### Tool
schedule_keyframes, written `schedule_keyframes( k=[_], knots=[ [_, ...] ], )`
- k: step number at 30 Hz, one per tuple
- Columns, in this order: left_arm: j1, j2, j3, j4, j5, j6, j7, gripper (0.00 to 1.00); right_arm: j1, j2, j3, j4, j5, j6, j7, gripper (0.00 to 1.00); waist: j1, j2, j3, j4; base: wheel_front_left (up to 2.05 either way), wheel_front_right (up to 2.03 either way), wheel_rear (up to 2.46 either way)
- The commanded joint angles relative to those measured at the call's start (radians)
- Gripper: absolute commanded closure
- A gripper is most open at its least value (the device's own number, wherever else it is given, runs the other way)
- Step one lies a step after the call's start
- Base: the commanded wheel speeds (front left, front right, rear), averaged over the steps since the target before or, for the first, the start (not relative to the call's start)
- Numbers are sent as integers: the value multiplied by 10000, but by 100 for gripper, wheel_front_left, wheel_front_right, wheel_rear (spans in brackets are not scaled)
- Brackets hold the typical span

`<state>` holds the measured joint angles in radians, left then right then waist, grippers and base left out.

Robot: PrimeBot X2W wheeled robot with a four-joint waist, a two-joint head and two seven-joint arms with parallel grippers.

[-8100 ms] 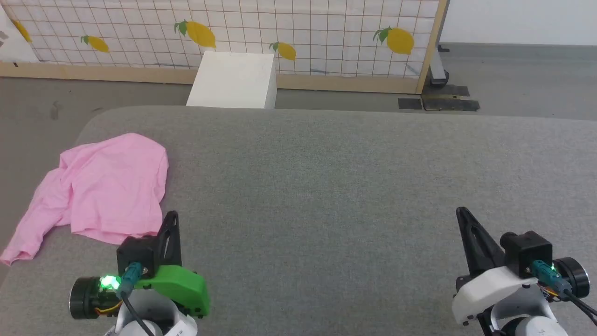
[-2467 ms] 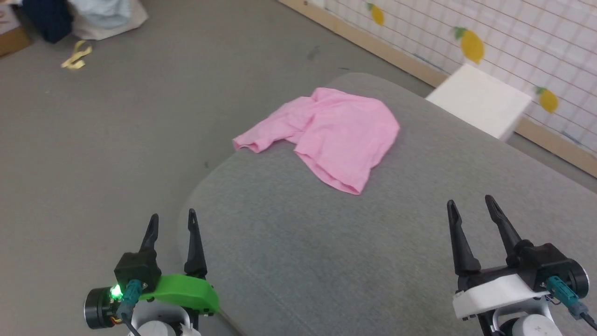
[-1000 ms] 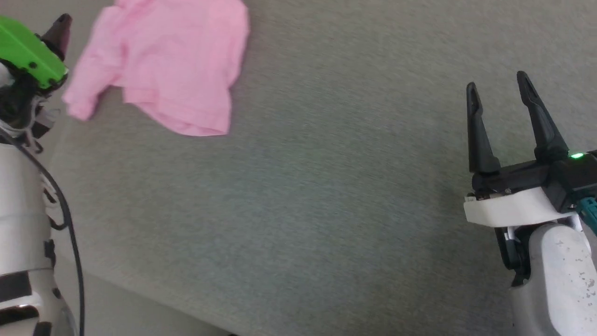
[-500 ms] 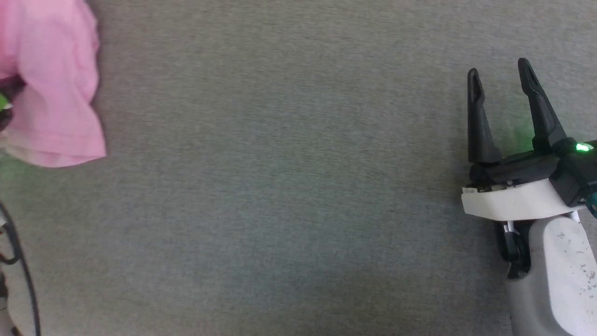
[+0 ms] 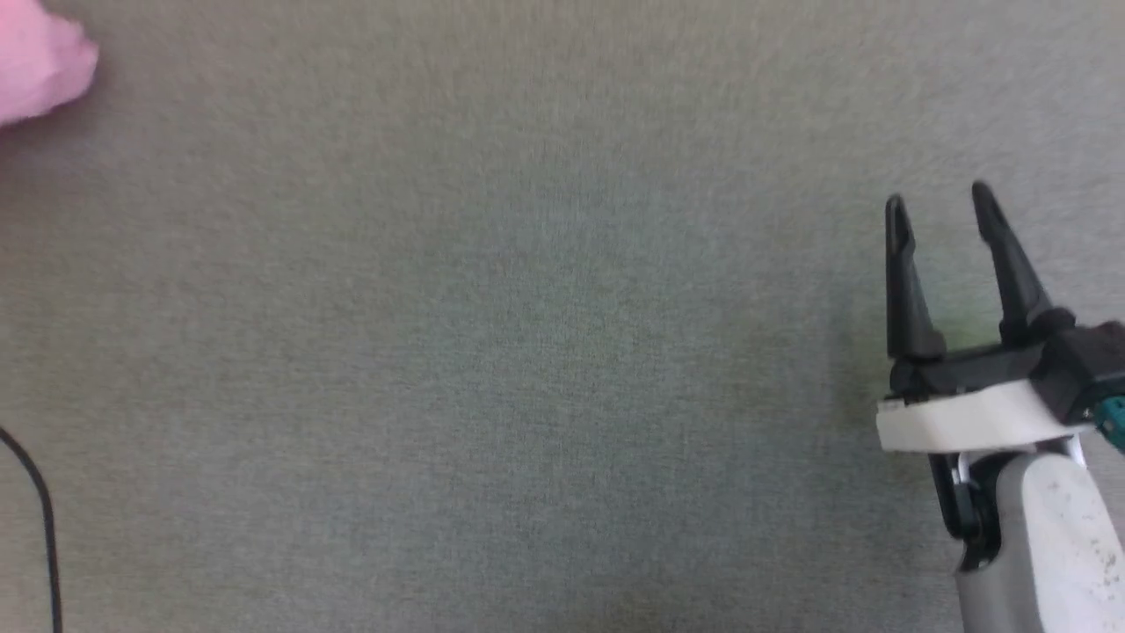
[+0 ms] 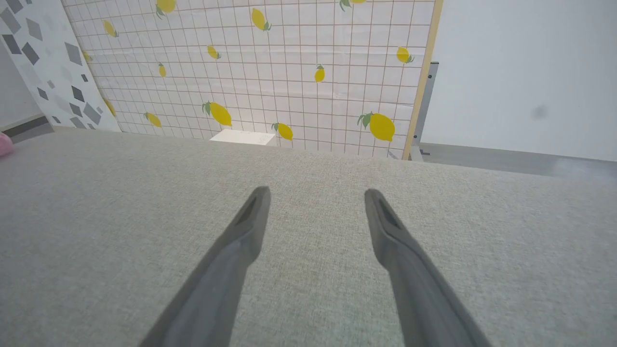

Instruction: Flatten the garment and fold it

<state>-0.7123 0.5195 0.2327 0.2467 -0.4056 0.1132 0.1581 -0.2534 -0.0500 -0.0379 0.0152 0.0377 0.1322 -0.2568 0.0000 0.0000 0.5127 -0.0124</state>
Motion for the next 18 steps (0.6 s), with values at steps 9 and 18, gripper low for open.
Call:
schedule_keyframes(
  k=[9,18],
  knots=[
    [-1682,106,-1481,233,918,-1090,-2281,100,996,-3,-258,191,252,-15,-49,0,0,0,-3503,207,0,0,0],
    [-2295,-1151,-3424,-120,643,-2075,-1961,100,1557,-3,-231,273,390,-15,-49,0,0,0,-4403,-264,0,0,0]
  ],
)
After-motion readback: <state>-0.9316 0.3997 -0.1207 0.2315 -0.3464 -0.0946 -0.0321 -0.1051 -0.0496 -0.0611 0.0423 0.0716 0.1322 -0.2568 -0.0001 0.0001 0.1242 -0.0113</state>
